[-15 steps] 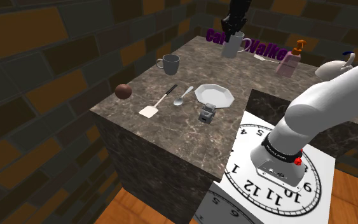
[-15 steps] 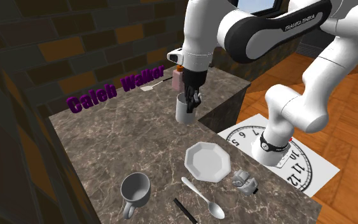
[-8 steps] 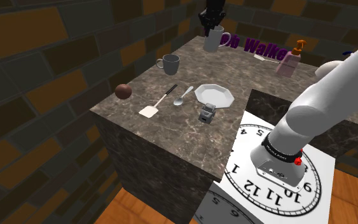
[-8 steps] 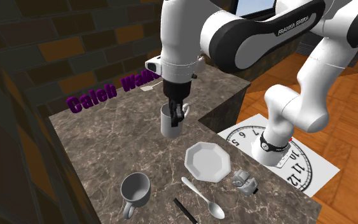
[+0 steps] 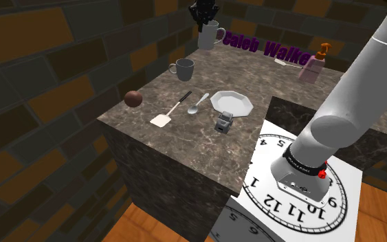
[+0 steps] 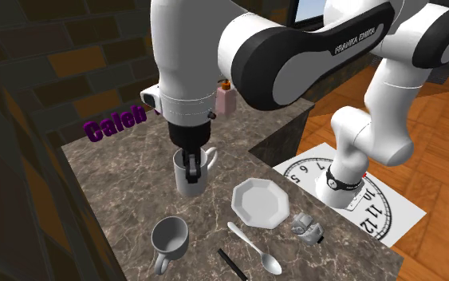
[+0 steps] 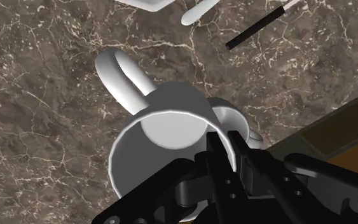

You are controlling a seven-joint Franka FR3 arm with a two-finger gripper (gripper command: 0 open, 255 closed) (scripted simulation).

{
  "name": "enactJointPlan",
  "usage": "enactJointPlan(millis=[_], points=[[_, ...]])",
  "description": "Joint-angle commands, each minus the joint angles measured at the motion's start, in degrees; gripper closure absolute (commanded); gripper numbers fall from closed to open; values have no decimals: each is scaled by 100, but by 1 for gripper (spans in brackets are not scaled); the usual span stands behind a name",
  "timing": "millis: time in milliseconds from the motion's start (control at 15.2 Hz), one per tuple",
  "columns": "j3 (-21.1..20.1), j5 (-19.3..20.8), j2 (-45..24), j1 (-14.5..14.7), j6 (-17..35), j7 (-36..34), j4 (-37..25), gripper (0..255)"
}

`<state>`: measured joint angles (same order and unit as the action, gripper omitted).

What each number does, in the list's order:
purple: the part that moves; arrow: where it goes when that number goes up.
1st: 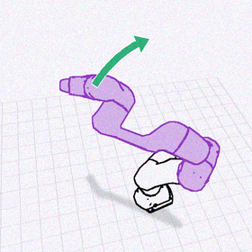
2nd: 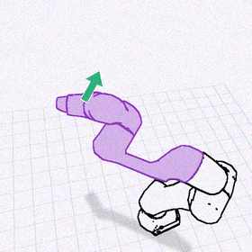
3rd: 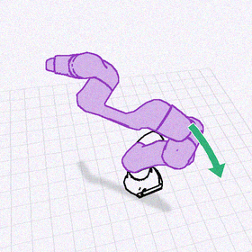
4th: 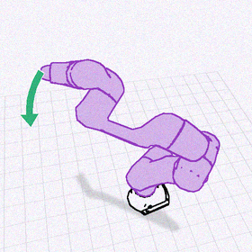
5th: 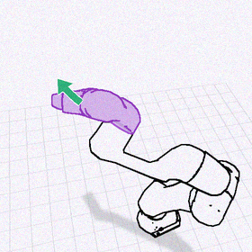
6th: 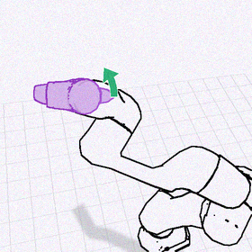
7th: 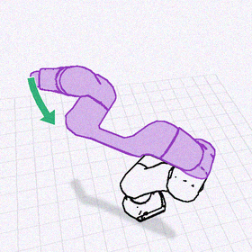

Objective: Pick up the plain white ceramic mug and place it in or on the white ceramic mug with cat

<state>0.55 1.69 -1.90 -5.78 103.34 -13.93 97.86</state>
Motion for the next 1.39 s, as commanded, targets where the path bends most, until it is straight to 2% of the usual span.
enactJointPlan(millis=[0,264,330,1320], points=[[-77,10,-429,83,-145,-160,-572,255],[-180,56,-1374,245,-571,-411,-1934,255],[-210,78,-1761,308,-776,-492,-2523,255],[-202,83,-1642,299,438,-530,-1189,255]])
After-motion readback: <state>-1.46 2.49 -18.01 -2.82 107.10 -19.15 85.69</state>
